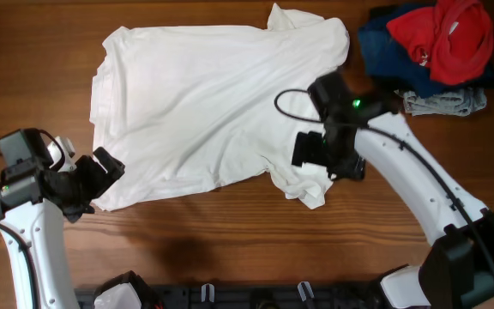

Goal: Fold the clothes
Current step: 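Grasp the shirt's right hem with the right gripper and tug it flat, then grasp the shirt's lower left and lower right hem corners with both grippers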

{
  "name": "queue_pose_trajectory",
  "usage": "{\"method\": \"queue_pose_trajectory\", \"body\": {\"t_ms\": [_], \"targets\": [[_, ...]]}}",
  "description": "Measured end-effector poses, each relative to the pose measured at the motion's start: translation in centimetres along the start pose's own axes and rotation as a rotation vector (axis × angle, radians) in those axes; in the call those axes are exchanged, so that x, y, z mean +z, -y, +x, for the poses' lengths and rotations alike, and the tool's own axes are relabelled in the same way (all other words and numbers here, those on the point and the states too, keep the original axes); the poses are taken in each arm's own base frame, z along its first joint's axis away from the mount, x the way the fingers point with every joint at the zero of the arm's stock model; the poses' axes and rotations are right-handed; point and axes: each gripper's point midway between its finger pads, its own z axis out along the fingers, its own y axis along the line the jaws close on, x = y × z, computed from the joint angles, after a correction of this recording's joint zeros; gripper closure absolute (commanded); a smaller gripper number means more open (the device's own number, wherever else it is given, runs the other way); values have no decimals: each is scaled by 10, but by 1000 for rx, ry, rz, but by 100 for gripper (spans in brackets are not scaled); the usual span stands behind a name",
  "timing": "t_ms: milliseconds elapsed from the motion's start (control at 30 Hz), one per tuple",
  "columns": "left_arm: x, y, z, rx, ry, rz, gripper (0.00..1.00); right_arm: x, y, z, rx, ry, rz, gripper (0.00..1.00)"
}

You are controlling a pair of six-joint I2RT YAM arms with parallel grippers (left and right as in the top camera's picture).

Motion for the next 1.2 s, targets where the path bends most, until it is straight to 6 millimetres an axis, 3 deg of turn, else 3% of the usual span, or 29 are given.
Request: {"method": "queue_pose_trajectory", "body": {"t_ms": [133,300,567,833,933,1133,1200], "targets": [[23,-13,0,-85,10,-35,0,30,-5,10,8,-18,-39,4],[40,-24,8,-146,-4,-66,0,42,-3,19,13,-51,-50,4],[61,-53,6,-241,65,-172,0,44,-11,13,-46,-21,-86,4],[81,-61,1,-289,143,-161,9,44,-14,11,-84,-12,-100,4],[91,-64,2,-298,148,-158,16,44,-14,10,-85,-11,-101,4],[104,-70,-1,-316,139,-180,43,44,-14,10,-96,-9,-102,5],[106,-70,-7,-313,151,-184,56,44,-14,10,-96,-9,-102,5]]}}
